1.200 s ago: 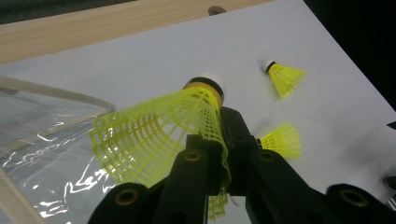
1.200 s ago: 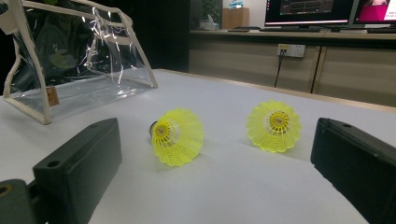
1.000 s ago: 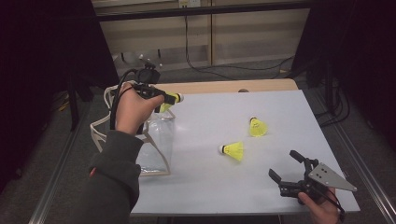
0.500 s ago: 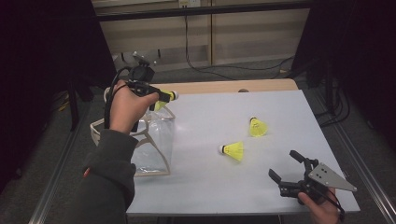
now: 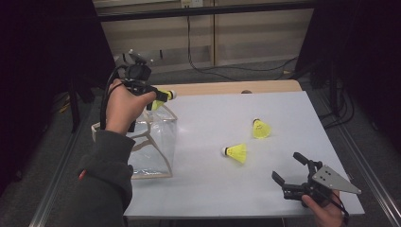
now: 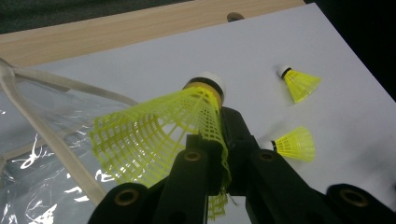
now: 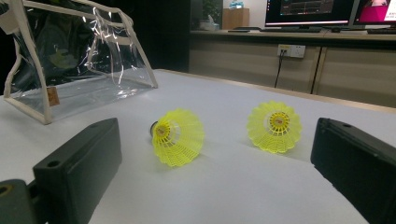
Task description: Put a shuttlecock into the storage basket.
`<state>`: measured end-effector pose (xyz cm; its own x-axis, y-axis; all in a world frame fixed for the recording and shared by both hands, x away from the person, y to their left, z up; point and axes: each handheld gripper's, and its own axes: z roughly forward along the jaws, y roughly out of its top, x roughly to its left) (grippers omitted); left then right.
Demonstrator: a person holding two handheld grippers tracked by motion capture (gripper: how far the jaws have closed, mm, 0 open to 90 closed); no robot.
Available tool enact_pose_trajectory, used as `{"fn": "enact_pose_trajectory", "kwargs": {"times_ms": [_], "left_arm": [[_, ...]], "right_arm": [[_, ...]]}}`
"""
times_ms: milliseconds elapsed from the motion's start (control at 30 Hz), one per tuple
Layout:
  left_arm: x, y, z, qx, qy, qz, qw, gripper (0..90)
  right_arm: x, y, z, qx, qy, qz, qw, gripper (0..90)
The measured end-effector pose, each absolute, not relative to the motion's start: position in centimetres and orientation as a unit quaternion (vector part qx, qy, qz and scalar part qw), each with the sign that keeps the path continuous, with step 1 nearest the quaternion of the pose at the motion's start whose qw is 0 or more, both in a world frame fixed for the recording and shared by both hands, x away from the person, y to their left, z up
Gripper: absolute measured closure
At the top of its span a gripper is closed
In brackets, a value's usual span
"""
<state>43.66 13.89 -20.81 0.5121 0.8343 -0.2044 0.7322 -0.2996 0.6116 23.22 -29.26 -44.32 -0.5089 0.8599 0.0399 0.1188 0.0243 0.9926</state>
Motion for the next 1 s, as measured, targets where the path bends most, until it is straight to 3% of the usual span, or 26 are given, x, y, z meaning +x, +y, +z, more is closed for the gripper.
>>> {"fn": "enact_pose_trajectory", "kwargs": {"times_ms": [1000], "left_arm": [[44.0,15.6,-20.1,0.795,0.506,0.094,0.320,88.4]], "right_arm": [[23.2,-29.2,-44.3,0.382,0.643,0.584,0.316,1.6]]}}
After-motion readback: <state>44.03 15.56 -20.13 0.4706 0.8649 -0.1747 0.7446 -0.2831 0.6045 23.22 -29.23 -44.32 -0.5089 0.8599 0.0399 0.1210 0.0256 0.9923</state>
